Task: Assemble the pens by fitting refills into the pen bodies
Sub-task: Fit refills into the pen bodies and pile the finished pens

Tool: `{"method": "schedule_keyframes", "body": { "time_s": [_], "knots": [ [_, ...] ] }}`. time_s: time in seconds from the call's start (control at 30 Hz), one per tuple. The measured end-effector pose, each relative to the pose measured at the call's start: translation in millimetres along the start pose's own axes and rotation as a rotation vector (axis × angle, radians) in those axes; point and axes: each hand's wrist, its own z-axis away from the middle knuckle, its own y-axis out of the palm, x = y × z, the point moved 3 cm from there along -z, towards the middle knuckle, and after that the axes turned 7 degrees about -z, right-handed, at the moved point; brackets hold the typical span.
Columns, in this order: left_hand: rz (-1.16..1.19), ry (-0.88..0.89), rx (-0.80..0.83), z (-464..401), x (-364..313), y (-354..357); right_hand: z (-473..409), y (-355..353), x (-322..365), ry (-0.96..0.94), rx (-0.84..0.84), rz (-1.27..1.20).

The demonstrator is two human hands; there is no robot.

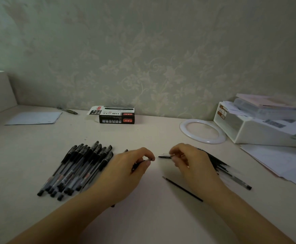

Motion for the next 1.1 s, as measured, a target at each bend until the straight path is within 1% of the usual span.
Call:
{"method": "schedule_keyframes", "body": {
  "time_s": [0.07,0.13,0.17,0.2,0.27,0.33,0.43,0.7,0.9,0.97,1.1],
  "knots": [
    [0.002,0.010,-0.009,-0.2,-0.1,-0.1,2.0,0.0,2.5,0.115,-0.059,-0.318],
    [0.005,0.022,-0.013,0.2,-0.4,0.3,4.2,5.7,5.7,0.213,-0.061,-0.645],
    [0.006,0.028,-0.015,0.2,-0.6,0.6,5.0,7.8,7.2,0.251,-0.066,-0.769],
    [0.010,0.030,-0.015,0.1,-0.8,0.8,5.3,9.2,8.5,0.278,-0.069,-0.855],
    [0.025,0.029,-0.016,-0.5,-0.9,1.1,5.9,11.6,10.6,0.299,-0.052,-0.941],
    [0.036,0.032,-0.017,-0.9,-1.4,1.2,6.8,14.6,12.4,0.293,-0.017,-0.943],
    [0.059,0.048,-0.004,-0.9,-3.6,1.6,8.0,16.9,13.8,0.255,0.014,-0.844],
    [0.069,0.039,-0.014,-1.4,-4.1,0.1,7.3,17.4,9.2,0.267,0.097,-0.889],
    [0.027,0.096,-0.001,-0.7,-9.6,-5.0,7.3,16.4,9.4,0.220,0.195,-0.862],
    [0.005,0.103,0.003,-0.2,-10.8,-5.3,7.6,15.6,10.4,0.174,0.208,-0.801],
    [-0.007,0.140,0.033,0.9,-14.6,-4.5,8.5,14.5,11.7,0.066,0.191,-0.564]
  ]
}}
